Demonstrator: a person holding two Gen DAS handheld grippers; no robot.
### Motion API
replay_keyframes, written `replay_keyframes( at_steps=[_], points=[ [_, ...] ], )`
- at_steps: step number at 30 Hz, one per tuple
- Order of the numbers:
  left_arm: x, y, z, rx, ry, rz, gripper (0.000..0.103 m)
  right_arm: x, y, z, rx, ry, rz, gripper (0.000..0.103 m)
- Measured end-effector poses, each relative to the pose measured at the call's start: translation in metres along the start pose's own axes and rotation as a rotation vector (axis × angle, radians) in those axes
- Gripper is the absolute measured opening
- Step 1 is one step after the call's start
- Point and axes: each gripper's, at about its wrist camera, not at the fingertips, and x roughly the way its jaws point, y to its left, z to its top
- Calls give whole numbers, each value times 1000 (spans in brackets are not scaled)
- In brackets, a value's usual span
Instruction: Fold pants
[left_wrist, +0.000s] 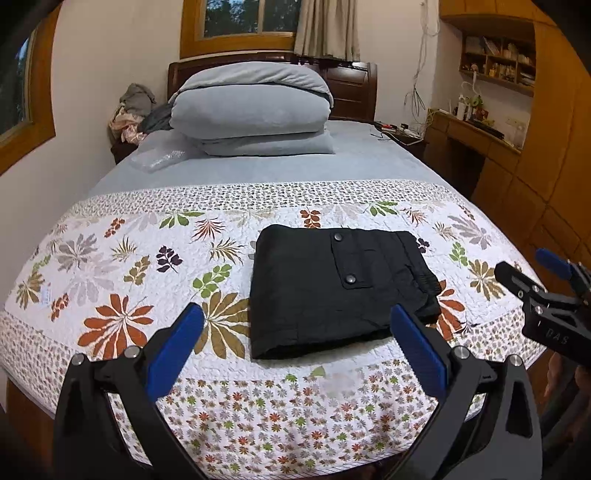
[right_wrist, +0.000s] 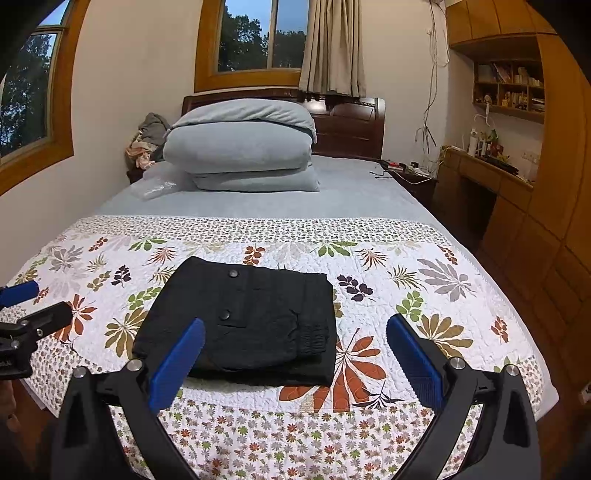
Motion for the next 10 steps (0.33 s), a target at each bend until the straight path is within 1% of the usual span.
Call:
replay_keyframes(
  at_steps=[3, 6, 9, 10],
  points=[
    [1, -1, 1, -11, 5, -7, 101, 0, 0, 0, -2, -2, -3, 100],
    [5, 1, 2, -43, 33, -10, 101, 0, -1, 0, 0, -1, -3, 100],
    [4, 3, 1, -55, 26, -39, 100, 1, -2, 0, 1, 1, -2, 100],
    [3, 3, 1, -50, 22, -33, 100, 1, -2, -1, 1, 1, -4, 100]
  ],
)
